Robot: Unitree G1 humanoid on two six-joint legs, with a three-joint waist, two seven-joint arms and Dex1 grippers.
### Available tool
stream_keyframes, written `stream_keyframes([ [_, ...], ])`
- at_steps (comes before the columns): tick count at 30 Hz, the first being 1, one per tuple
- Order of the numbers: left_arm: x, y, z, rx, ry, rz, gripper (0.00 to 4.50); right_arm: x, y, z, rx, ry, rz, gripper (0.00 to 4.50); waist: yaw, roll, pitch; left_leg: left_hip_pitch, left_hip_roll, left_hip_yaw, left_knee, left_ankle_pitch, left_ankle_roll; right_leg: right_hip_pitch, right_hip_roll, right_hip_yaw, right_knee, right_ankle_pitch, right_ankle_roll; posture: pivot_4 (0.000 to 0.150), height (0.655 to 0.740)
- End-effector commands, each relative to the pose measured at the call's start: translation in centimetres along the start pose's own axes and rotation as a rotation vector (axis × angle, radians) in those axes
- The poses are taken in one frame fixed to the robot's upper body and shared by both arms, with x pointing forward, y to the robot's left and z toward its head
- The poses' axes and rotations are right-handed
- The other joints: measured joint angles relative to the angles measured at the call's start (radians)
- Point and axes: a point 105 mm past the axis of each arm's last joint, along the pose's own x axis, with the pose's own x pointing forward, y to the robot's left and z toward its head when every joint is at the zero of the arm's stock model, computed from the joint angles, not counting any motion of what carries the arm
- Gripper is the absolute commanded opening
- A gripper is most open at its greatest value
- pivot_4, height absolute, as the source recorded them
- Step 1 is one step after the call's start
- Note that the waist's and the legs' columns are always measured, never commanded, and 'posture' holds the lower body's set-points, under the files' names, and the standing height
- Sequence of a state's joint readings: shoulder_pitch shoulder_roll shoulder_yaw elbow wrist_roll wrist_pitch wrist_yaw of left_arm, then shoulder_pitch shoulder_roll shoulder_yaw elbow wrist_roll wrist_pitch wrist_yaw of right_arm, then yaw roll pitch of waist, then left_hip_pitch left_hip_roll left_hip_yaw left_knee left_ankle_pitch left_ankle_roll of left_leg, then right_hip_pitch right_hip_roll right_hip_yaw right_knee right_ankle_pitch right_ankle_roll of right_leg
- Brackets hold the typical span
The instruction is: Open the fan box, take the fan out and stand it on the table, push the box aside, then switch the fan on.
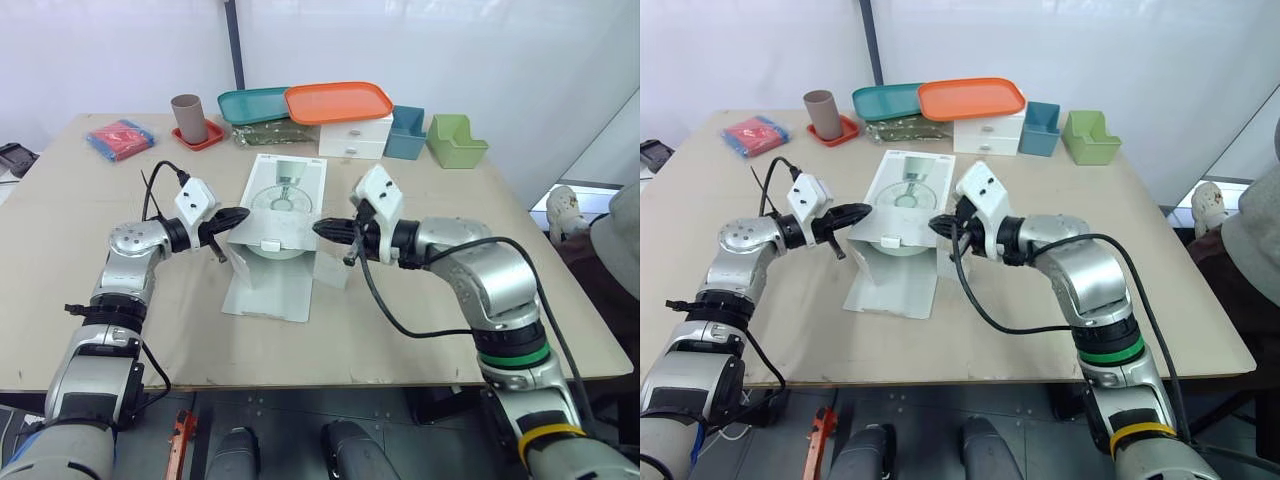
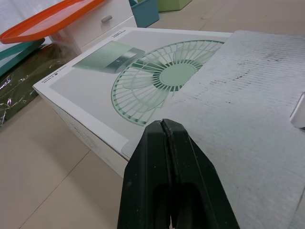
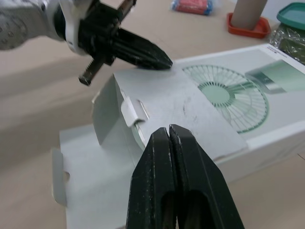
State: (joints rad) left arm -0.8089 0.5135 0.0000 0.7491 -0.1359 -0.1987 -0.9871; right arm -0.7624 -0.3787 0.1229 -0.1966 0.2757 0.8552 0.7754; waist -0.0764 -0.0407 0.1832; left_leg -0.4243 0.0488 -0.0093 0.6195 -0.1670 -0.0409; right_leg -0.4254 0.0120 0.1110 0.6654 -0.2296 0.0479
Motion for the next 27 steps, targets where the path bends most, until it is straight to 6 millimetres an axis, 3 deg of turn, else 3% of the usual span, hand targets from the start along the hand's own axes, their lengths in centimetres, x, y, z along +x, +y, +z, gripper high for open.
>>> stream_keyframes([
  [1, -0.6, -0.7, -1.9, -0.031, 0.068, -0.012, 0.07, 0.6, -1.6, 0.8, -0.008, -0.017, -0.081, 0.03, 0.000, 0.000, 0.000, 0.000, 0.000, 0.000, 0.000, 0.000, 0.000, 0.000, 0.000, 0.000, 0.000, 0.000, 0.000, 0.150, 0.7400],
  [6, -0.9, -0.7, -1.9, -0.029, 0.066, -0.009, 0.07, 2.0, -1.2, -1.3, -0.078, 0.060, -0.066, 0.03, 0.000, 0.000, 0.000, 0.000, 0.000, 0.000, -0.001, 0.000, 0.000, -0.001, 0.000, 0.000, 0.000, 0.000, 0.003, 0.150, 0.7400],
  [15, -1.1, -0.3, -0.8, -0.012, 0.043, 0.005, 0.07, 3.1, -2.5, -3.4, -0.095, 0.120, -0.095, 0.03, 0.000, 0.000, 0.000, -0.001, 0.000, 0.000, -0.002, 0.000, 0.000, -0.001, 0.000, 0.000, 0.000, -0.001, 0.003, 0.150, 0.7400],
  [21, -1.8, -0.1, 3.6, 0.009, -0.071, -0.009, 0.07, 3.0, -3.4, -4.8, -0.094, 0.153, -0.113, 0.03, -0.001, 0.000, 0.000, -0.001, 0.000, 0.000, -0.002, 0.000, 0.000, -0.001, 0.000, 0.000, 0.000, -0.001, 0.003, 0.150, 0.7400],
  [27, -3.8, -3.2, 6.5, 0.040, -0.073, -0.154, 0.07, 3.0, -4.1, -5.4, -0.115, 0.165, -0.121, 0.03, -0.004, 0.000, 0.000, -0.002, 0.001, 0.000, -0.002, -0.001, -0.001, -0.002, 0.000, 0.000, 0.000, -0.001, 0.003, 0.150, 0.7400],
])
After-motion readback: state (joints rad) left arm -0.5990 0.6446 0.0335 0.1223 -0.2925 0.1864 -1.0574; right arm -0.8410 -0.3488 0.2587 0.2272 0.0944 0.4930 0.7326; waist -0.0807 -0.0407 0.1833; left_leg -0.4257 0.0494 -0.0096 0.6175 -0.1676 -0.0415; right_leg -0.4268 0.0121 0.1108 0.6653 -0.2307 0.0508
